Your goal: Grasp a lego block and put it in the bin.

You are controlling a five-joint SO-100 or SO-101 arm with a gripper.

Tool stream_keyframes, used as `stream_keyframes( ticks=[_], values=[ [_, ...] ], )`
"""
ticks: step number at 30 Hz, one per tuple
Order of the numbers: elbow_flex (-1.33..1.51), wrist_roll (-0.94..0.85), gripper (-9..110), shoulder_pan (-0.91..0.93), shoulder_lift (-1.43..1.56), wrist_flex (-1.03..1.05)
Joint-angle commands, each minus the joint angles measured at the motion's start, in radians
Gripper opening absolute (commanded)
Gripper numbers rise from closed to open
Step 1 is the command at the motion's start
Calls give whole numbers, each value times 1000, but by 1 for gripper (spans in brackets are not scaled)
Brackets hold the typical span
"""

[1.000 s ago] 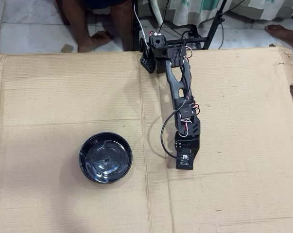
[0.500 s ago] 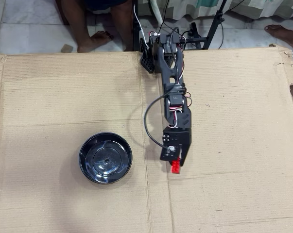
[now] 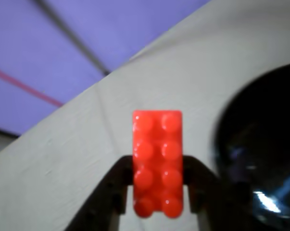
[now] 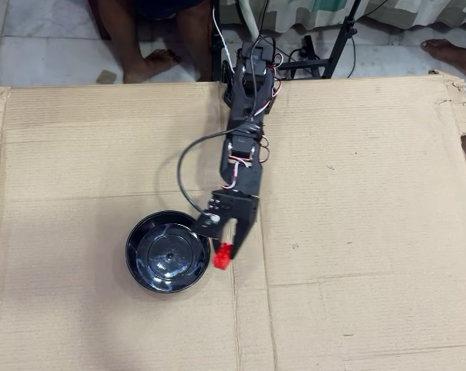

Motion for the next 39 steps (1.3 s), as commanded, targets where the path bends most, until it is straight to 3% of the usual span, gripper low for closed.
stream_keyframes(
  ticks=[1,17,25,39],
  values=[
    [-8,-6,0,49,72,-5],
    [-8,-6,1,195,103,-5],
    [-8,-48,21,193,103,-5],
    [-6,-49,22,143,104,-3]
  ],
)
